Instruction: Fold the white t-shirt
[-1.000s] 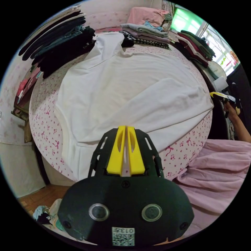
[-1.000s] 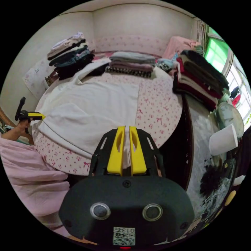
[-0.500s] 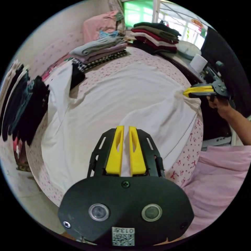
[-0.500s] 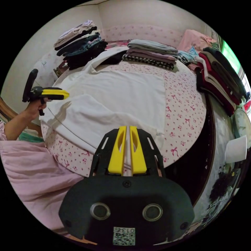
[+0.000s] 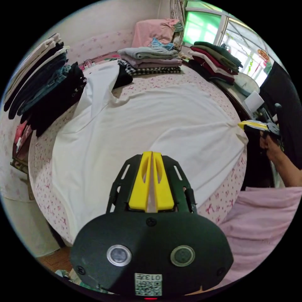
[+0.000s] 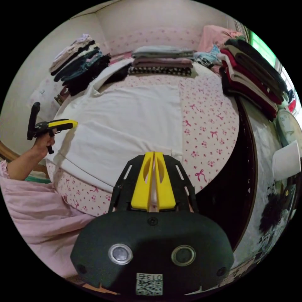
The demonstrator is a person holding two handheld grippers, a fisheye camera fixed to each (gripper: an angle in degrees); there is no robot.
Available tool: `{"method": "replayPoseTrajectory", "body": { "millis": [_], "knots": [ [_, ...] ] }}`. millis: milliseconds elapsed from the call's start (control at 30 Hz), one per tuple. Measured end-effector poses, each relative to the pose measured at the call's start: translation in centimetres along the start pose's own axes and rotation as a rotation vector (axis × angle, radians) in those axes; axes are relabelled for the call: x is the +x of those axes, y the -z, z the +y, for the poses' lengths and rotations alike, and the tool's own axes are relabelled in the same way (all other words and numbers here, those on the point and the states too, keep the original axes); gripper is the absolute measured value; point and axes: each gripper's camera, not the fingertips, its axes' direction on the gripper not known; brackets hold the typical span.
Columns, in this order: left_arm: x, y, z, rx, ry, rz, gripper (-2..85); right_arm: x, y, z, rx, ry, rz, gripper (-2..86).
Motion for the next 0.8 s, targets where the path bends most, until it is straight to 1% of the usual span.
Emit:
{"method": "replayPoseTrajectory", "body": {
  "millis": [100, 133, 200, 267, 300, 367, 400, 467, 567, 700, 800],
  "knots": [
    [-0.4, 2.3, 3.9, -0.039, -0.023, 0.002, -0.2, -1.4, 0.1, 1.1, -0.036, 0.062, 0.022, 0.3],
    [-0.5, 2.9, 5.6, -0.066, -0.035, -0.028, -0.1, -1.6, -0.2, 1.5, -0.049, 0.068, 0.035, 0.4],
    [-1.2, 4.0, 8.5, -0.098, -0.005, -0.114, 0.0, -1.2, -1.8, 2.6, -0.133, 0.051, 0.073, 0.3],
    [-3.4, 5.7, 12.3, -0.133, 0.085, -0.214, 0.3, -0.5, -1.9, 3.2, -0.114, 0.034, 0.069, 0.3],
    [-4.2, 6.4, 13.4, -0.130, 0.124, -0.238, 0.4, -0.1, -1.8, 3.1, -0.139, 0.017, 0.074, 0.3],
    [-8.0, 9.3, 17.5, -0.109, 0.310, -0.271, 1.2, 0.3, -0.7, 3.2, -0.100, -0.021, 0.092, 0.3],
    [-9.0, 9.8, 18.6, -0.109, 0.360, -0.269, 1.7, 0.4, 0.2, 3.4, -0.055, -0.022, 0.076, 0.3],
    [-12.5, 11.8, 22.4, -0.075, 0.539, -0.234, 4.2, 0.3, 0.8, 3.7, -0.048, -0.026, 0.061, 0.3],
    [-15.1, 12.8, 25.0, -0.013, 0.650, -0.146, 7.1, -0.6, 0.4, 4.6, -0.066, -0.016, 0.057, 0.3],
    [-16.8, 12.0, 25.1, 0.013, 0.664, -0.080, 8.0, -1.2, -1.8, 5.6, -0.141, -0.019, 0.074, 0.3],
    [-19.4, 11.8, 25.0, 0.074, 0.730, 0.023, 8.4, -0.9, -2.9, 5.7, -0.159, -0.031, 0.071, 0.4]
  ]
}}
